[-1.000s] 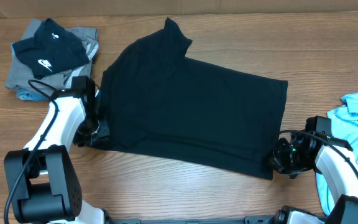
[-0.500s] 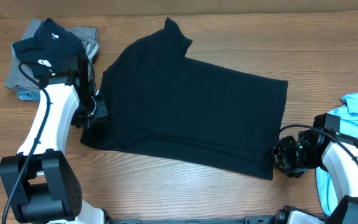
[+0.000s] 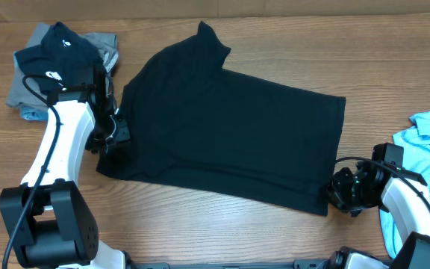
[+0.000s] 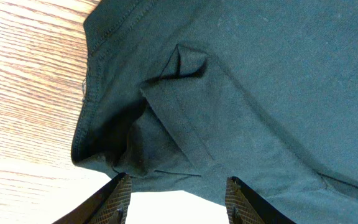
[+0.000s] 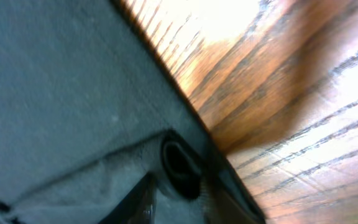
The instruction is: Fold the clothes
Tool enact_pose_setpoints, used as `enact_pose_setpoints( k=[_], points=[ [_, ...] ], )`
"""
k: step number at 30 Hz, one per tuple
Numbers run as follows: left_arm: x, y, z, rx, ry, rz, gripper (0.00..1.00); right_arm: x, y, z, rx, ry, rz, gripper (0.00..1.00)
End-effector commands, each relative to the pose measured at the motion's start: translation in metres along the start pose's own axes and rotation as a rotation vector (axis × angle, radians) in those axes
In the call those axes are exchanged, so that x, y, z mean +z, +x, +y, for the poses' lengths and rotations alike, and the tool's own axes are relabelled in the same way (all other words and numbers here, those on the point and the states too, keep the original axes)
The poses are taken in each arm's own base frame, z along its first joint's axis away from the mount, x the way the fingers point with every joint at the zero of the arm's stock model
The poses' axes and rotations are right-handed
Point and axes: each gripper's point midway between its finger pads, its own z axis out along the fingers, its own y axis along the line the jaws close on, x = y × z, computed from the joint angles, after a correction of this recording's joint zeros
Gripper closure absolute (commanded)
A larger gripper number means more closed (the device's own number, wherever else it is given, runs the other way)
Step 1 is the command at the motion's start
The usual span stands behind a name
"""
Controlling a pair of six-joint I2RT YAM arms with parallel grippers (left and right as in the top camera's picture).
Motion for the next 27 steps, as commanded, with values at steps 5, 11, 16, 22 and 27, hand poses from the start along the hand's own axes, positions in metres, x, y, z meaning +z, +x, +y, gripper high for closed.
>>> enact_pose_setpoints(
  k=[5, 11, 16, 22, 27],
  points=[
    [-0.011, -0.007, -0.005, 0.024, 0.022, -0.039, 0.48, 0.002, -0.007, -0.002, -0.015, 0.013, -0.032, 0.77],
    [-0.011, -0.007, -0.005, 0.025, 0.022, -0.041, 0.49, 0.005, -0.001, 0.0, -0.013, -0.013, -0.01, 0.96],
    [-0.011, -0.007, -0.005, 0.028, 0.022, -0.042, 0.48, -0.009, -0.012, 0.024, -0.034, -0.092, -0.024, 0.96],
    [-0.011, -0.007, -0.005, 0.046, 0.022, -0.041, 0.48, -0.037, -0.035, 0.044, -0.028, -0.096, -0.098, 0.96],
    [-0.011, -0.007, -0.005, 0.047, 0.023, -0.042, 0.48, -0.046, -0.051, 0.038, 0.061, -0.033, -0.17, 0.96]
  ],
)
